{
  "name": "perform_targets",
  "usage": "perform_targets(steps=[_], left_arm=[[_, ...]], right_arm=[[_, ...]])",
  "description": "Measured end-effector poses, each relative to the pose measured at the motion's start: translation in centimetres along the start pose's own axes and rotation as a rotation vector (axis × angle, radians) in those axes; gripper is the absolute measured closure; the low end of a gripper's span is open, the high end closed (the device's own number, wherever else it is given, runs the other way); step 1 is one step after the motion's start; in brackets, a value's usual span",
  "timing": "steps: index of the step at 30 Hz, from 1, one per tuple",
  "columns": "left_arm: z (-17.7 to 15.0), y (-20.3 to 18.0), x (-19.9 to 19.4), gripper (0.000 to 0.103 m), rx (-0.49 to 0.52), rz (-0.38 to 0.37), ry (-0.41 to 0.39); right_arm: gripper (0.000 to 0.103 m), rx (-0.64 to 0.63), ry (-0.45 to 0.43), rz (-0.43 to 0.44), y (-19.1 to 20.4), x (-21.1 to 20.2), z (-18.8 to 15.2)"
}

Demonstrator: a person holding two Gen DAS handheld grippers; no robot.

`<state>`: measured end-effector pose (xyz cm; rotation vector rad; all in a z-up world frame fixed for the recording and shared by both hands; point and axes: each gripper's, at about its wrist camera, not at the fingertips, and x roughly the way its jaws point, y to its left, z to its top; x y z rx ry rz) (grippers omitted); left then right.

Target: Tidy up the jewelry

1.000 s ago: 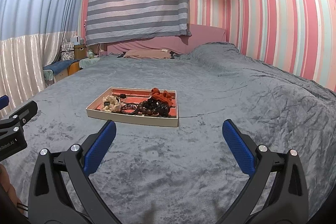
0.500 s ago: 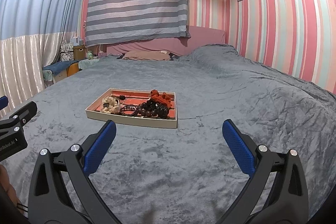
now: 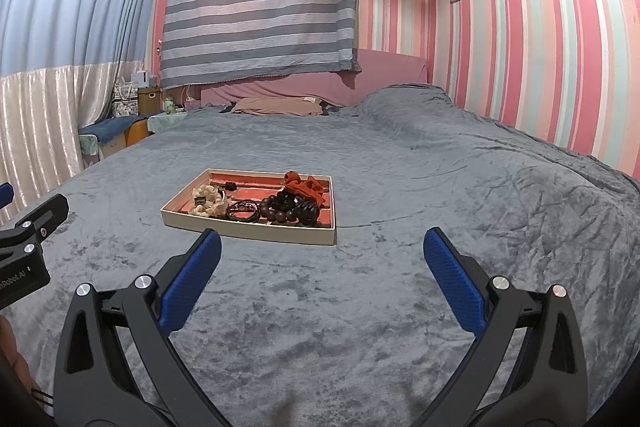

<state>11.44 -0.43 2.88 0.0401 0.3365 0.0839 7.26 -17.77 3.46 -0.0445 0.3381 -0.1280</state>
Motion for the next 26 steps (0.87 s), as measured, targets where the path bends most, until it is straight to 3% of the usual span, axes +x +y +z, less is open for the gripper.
perform_targets(steps=[26], left_arm=[[-0.18, -0.54, -0.55, 0.005, 0.013, 0.001, -0.008]], right_arm=[[0.004, 0.002, 0.003, -0.003, -0.26, 0.09, -0.05]])
